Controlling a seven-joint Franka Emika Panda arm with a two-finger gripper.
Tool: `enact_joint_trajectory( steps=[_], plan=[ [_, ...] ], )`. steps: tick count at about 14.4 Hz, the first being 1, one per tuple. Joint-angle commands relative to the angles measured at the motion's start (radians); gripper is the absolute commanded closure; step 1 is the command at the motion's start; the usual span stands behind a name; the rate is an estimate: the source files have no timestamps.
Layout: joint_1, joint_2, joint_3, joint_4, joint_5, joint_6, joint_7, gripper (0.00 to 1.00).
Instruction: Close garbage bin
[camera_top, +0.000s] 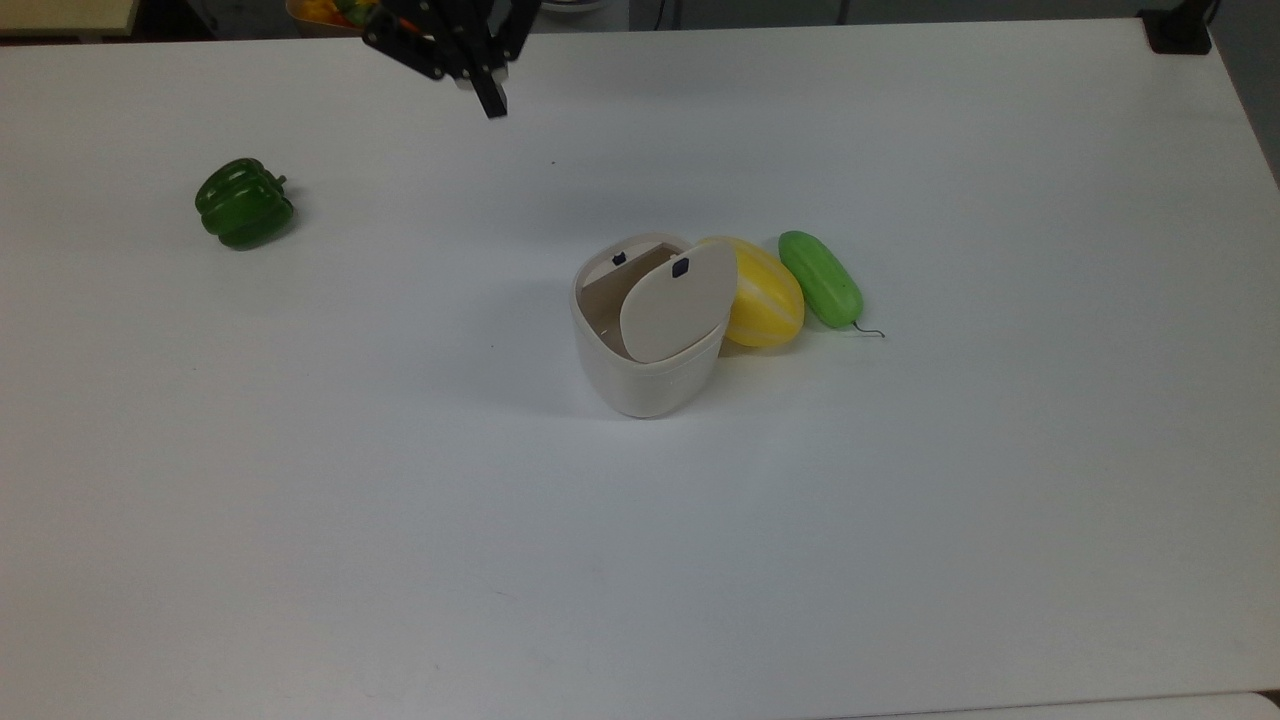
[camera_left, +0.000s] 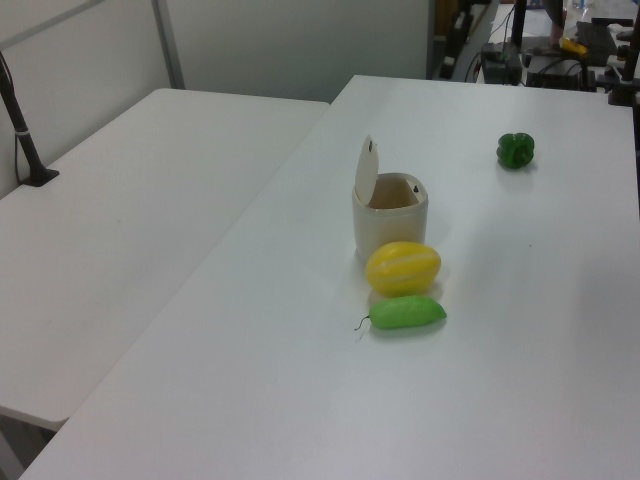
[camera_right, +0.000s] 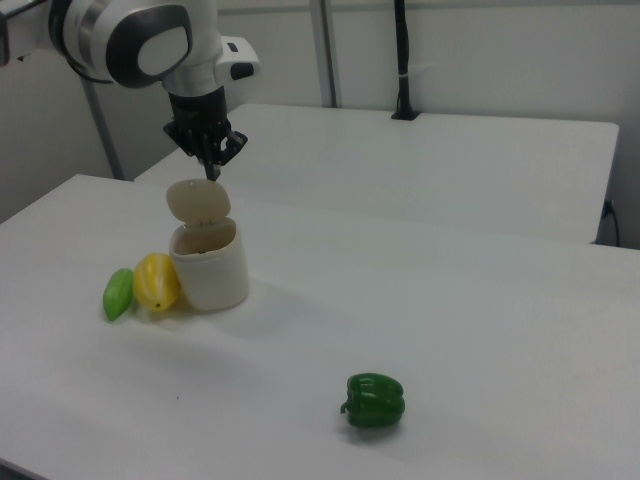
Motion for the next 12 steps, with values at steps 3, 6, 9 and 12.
enact_joint_trajectory(
  steps=[3,6,9,12],
  plan=[
    [0.060,0.043,-0.009,-0.011,0.019,0.209,-0.002,1.00],
    [0.082,0.074,-0.009,-0.009,0.016,0.233,-0.019,1.00],
    [0.123,0.103,-0.009,0.011,0.018,0.274,-0.013,1.00],
    [0.152,0.123,-0.009,0.011,0.026,0.366,-0.019,1.00]
  ],
)
